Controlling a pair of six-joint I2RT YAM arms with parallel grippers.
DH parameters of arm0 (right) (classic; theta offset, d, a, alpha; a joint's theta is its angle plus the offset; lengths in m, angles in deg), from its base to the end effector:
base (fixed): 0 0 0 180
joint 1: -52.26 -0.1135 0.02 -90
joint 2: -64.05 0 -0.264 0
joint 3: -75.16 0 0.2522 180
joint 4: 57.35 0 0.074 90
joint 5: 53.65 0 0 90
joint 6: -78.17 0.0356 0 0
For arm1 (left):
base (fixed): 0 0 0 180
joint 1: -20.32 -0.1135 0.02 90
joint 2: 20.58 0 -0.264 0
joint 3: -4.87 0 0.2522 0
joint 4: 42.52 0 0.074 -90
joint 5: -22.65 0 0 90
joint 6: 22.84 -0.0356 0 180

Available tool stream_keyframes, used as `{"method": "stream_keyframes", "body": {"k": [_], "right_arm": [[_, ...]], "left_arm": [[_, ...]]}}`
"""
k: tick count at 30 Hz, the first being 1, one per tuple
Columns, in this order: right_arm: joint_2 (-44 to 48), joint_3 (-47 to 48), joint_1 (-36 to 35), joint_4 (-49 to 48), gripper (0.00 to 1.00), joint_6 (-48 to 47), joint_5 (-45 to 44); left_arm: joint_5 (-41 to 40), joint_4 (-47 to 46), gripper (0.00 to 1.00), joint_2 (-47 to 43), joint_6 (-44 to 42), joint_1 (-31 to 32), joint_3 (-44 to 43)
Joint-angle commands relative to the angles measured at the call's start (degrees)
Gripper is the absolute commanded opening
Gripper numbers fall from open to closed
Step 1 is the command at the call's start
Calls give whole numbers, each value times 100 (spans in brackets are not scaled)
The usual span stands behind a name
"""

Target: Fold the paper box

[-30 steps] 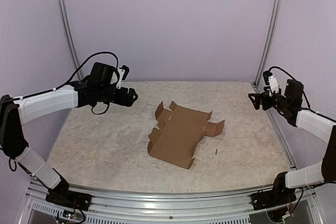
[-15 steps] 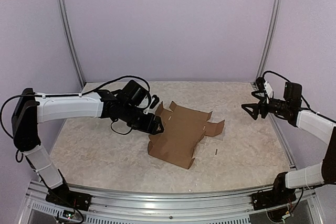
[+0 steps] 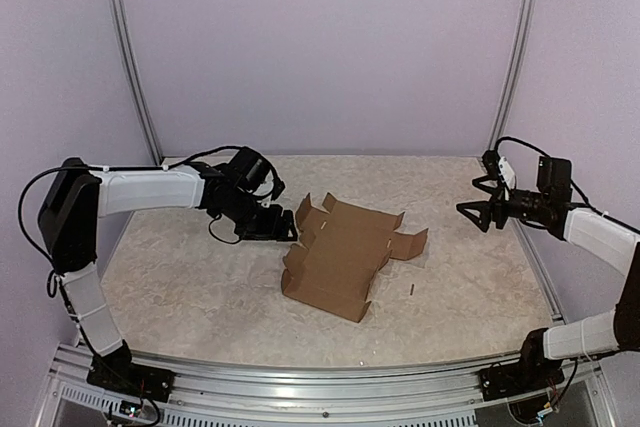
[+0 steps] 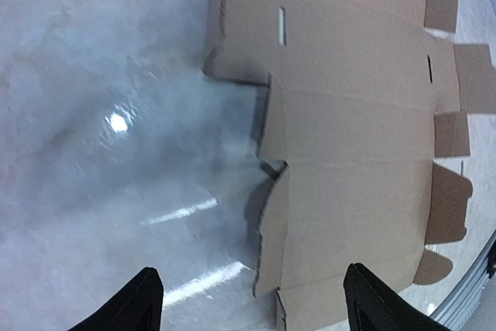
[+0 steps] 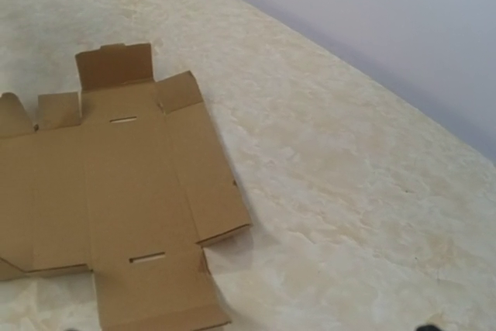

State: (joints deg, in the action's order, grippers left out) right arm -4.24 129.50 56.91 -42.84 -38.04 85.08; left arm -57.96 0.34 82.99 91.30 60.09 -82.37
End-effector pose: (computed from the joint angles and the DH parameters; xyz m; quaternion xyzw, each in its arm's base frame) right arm 0.2541 0.0062 0.2515 -0.3537 0.7294 0.2177 0.5435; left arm 0.2883 -0.2475 0.2055 0.1522 0.9490 -0.2071 0.1829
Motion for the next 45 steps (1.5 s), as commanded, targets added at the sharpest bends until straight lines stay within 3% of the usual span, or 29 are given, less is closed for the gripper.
{"method": "stream_keyframes", "body": {"k": [1,11,15,17,26,36,41,45], "right_arm": [[27,151,-66,245,92,-120,90],[17,224,-87,418,91,-241,69],[18,240,-92,434,91,-243,61],[11,240,-95,439,91,-243,53],[-64,256,-105,468,90,-253,34],[-169,266,-162,440,90,-172,13],[-322,614,-438,432,89,269,-335],[-1011,1734,-922,1242,88,370,-527]], "left_arm": [[371,-145,79,348,-444,-724,-691],[1084,589,73,1659,-1255,-1058,-2726],[685,1131,71,2227,-1297,-953,-3538],[588,1319,65,2492,-1254,-924,-3847],[68,1638,49,3196,-1408,-694,-4483],[-153,1456,0,3300,-1506,-573,-4575],[-432,867,0,2842,-1814,-402,-3781],[-815,-198,0,1992,-2097,-146,-2584]]}}
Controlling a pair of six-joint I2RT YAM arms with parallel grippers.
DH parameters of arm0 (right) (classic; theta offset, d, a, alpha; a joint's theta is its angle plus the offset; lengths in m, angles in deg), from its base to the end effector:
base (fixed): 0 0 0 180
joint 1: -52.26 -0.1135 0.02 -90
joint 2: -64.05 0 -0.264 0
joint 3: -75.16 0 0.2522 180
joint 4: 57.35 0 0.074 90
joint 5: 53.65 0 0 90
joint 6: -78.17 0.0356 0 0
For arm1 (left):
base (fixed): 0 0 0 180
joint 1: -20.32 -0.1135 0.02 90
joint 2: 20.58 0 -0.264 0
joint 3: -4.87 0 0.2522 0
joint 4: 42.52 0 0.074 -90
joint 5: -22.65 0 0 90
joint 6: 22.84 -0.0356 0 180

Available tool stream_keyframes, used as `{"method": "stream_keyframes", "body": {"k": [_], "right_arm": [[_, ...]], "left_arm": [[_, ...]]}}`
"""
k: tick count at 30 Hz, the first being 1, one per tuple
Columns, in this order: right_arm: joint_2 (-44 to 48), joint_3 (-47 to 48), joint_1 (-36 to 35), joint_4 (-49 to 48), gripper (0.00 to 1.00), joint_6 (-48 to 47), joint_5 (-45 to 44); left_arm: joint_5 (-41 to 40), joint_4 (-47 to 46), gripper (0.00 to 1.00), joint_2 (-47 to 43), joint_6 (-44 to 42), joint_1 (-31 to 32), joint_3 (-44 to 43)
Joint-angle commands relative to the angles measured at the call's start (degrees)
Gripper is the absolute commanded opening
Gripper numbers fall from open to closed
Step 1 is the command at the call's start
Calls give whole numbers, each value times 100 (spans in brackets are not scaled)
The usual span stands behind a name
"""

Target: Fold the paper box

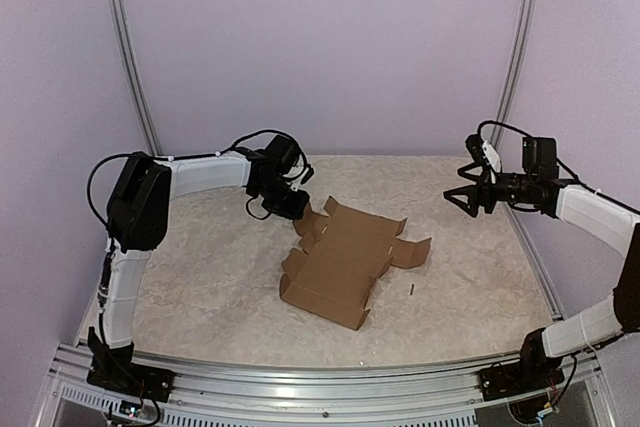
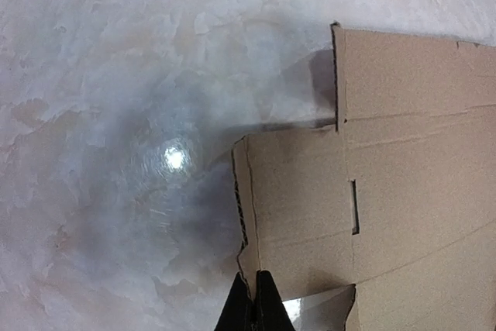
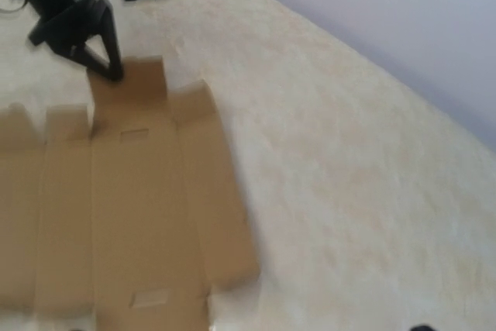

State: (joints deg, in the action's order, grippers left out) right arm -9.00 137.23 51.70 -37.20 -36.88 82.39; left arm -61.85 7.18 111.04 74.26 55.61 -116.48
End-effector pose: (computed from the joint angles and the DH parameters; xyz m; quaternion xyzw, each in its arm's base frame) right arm 0.2749 0.0283 0.2670 -0.3651 0.7390 0.2369 0.5142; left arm 0.4047 -0.2906 0.1711 0.2470 0.9327 -0.1368 0.2245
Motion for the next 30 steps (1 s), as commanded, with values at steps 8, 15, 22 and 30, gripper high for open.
{"method": "stream_keyframes", "body": {"k": [8,15,22,30], "right_arm": [[-2947,4005,-1094,3816,78,-414,-365],[-3584,4672,-1660,4681,75,-516,-266],[-3607,4534,-1946,4638,76,-632,-785],[-3756,4548,-2099,4562,75,-579,-1013]], "left_arm": [[-1054,-2744,0,-2680,-883,885,3025],[-1420,-3108,0,-3365,-740,1150,3784],[-1444,-3527,0,-3675,-565,1158,4295],[-1392,-3804,0,-3786,-608,1165,4435]]}}
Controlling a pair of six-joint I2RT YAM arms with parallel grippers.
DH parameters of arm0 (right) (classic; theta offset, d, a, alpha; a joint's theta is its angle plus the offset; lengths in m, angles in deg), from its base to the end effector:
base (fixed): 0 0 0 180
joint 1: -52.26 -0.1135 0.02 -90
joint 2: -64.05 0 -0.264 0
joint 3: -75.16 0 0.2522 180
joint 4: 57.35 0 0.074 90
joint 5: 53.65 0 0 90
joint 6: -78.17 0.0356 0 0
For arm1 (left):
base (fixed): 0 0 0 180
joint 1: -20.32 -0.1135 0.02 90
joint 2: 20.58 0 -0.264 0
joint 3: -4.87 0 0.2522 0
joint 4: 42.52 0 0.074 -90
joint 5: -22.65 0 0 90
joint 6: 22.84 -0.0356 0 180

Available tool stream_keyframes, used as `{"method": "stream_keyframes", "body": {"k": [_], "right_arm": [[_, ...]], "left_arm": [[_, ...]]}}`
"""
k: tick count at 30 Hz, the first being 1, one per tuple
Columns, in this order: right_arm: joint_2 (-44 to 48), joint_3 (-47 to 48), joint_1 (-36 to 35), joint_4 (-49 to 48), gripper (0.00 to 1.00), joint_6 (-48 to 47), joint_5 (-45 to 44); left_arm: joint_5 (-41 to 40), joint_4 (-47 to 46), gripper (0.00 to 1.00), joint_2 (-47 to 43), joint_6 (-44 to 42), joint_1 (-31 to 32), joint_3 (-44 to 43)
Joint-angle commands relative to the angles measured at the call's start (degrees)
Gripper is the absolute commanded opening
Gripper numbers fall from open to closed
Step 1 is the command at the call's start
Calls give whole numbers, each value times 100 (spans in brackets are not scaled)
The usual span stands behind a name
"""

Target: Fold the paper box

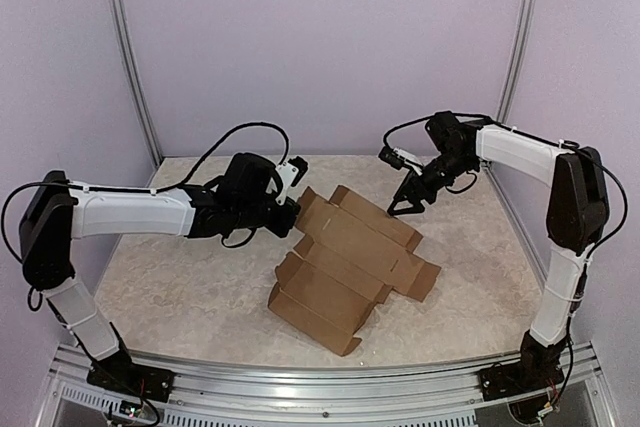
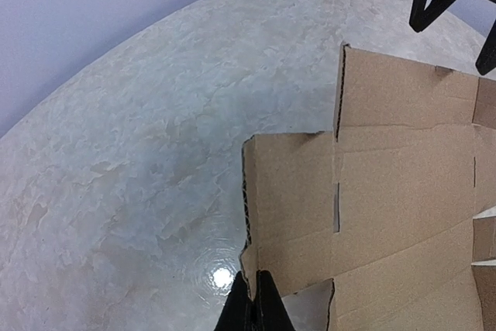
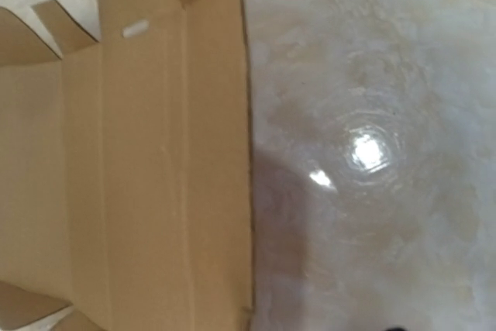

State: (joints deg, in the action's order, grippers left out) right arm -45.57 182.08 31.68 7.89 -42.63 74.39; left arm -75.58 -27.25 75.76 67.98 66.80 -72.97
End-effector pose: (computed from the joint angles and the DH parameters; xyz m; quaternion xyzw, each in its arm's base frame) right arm 0.3657 0.1608 0.2557 -0.4585 0.8092 0.3025 0.2086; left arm 0.2648 -0.2714 0.2351 0.3102 0.8239 -0.1306 0.4559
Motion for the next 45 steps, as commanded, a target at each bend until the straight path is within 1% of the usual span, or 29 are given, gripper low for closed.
{"method": "stream_keyframes", "body": {"k": [1,4,5,7,8,9,13,15,18,20,23,29,30,32,34,35,37,39,42,45], "right_arm": [[-121,95,-96,39,75,1,-240],[-246,228,-96,82,74,-60,-234],[-309,273,-98,122,73,-88,-198],[-415,365,-110,236,66,-176,-69],[-454,412,-113,317,61,-213,4],[-485,443,-121,371,53,-268,94],[-449,458,-166,412,30,-333,305],[-385,442,-182,357,23,-332,309],[-293,393,-234,284,6,-338,231],[-232,351,-280,211,0,-297,125],[-155,316,-360,89,0,-261,-127],[-36,352,-605,-188,0,-365,-1019],[-33,376,-665,-199,0,-428,-1184],[-30,435,-807,-221,0,-548,-1529],[-20,491,-944,-260,0,-678,-1880],[-24,523,-1049,-281,0,-737,-2118],[1,559,-1220,-380,0,-869,-2507],[34,548,-1400,-512,0,-995,-2856],[104,451,-1684,-755,0,-1174,-3285],[165,303,-1964,-979,0,-1291,-3629]], "left_arm": [[0,-370,0,-277,23,45,92],[22,-386,0,-305,22,45,97],[14,-401,0,-321,19,45,103],[0,-437,0,-354,10,42,132],[-21,-441,0,-360,13,45,132],[-23,-434,0,-356,15,45,128],[-15,-404,0,-298,40,45,97],[3,-405,0,-278,60,43,97],[21,-401,0,-232,84,45,80],[29,-407,0,-204,99,41,67],[46,-395,0,-148,122,43,74],[53,-453,0,-152,214,37,244],[44,-448,6,-186,229,37,286],[17,-407,27,-290,263,37,401],[8,-426,41,-545,310,42,632],[-1,-478,46,-740,350,41,815],[-26,-620,53,-1243,429,32,1234],[-64,-719,58,-1734,504,-10,1706],[-43,-836,61,-2471,634,-188,2243],[185,-980,61,-2810,991,-570,2651]]}}
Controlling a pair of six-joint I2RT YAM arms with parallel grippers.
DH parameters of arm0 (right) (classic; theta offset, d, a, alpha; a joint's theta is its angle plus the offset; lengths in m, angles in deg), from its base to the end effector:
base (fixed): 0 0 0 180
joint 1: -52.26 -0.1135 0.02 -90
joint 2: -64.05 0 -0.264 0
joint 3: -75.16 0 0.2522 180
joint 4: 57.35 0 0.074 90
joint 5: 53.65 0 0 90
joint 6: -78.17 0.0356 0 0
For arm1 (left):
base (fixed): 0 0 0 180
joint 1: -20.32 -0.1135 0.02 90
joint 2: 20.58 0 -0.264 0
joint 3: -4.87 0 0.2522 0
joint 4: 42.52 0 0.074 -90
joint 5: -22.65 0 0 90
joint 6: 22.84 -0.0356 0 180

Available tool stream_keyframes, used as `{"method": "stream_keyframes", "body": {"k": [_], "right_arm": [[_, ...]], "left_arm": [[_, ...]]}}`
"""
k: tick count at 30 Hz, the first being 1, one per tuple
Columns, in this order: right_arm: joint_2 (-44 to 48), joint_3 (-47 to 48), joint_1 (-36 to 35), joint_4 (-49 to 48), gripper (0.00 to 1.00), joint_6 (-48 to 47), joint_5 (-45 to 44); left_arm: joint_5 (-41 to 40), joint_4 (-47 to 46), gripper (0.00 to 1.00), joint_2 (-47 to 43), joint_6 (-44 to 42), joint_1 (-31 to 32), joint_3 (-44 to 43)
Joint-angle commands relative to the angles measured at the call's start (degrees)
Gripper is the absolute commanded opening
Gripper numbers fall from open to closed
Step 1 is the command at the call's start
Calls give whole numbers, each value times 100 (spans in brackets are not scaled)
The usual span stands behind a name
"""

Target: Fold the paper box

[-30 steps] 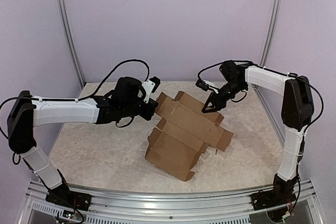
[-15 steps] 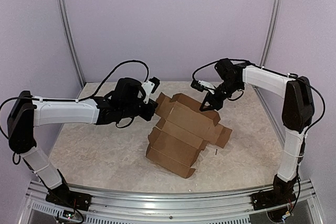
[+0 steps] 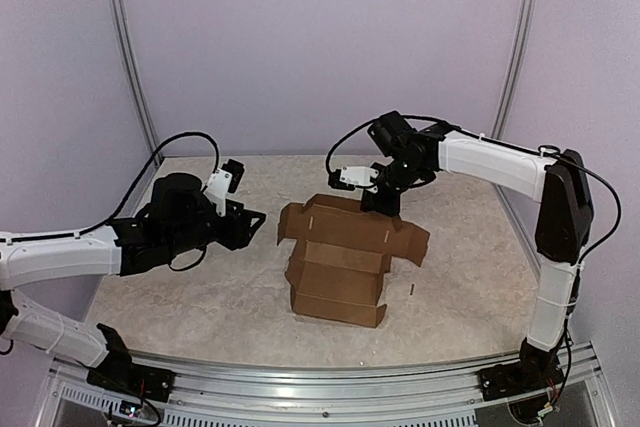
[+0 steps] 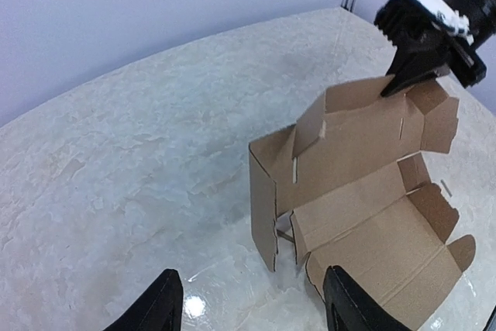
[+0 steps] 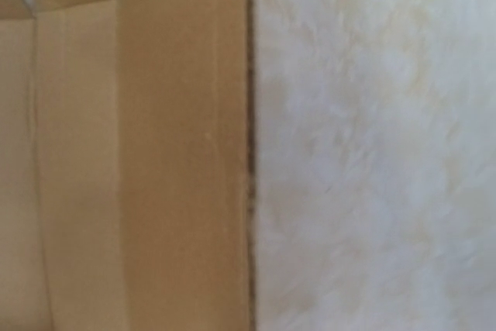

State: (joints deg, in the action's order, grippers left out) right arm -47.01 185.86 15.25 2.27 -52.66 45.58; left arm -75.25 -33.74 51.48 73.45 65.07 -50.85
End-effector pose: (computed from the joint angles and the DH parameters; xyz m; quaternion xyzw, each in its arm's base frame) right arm 0.3333 0.2584 0.2638 -0.6210 0.7360 0.0691 0.2606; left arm 0.2020 -0.1934 0.2473 0.2424 0.8071 -0.1781 0.5080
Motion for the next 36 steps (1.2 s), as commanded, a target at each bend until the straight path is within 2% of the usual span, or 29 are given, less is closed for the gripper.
{"method": "stream_keyframes", "body": {"k": [1,7,16,21,36], "right_arm": [[341,-120,-407,-486,0,-317,-859],[744,-786,-888,-1106,0,-706,-1476],[1115,-1443,-1087,-1678,0,-968,-1641],[1093,-1592,-1219,-1740,0,-959,-1668],[1000,-2034,-1402,-2357,0,-981,-2208]], "left_arm": [[202,-436,61,-407,530,-515,556],[713,-1316,60,219,791,-928,998],[1521,-1824,59,1664,166,-982,631],[2088,-1961,58,1988,-37,-938,403],[2501,-2109,55,2712,-492,-727,38]]}}
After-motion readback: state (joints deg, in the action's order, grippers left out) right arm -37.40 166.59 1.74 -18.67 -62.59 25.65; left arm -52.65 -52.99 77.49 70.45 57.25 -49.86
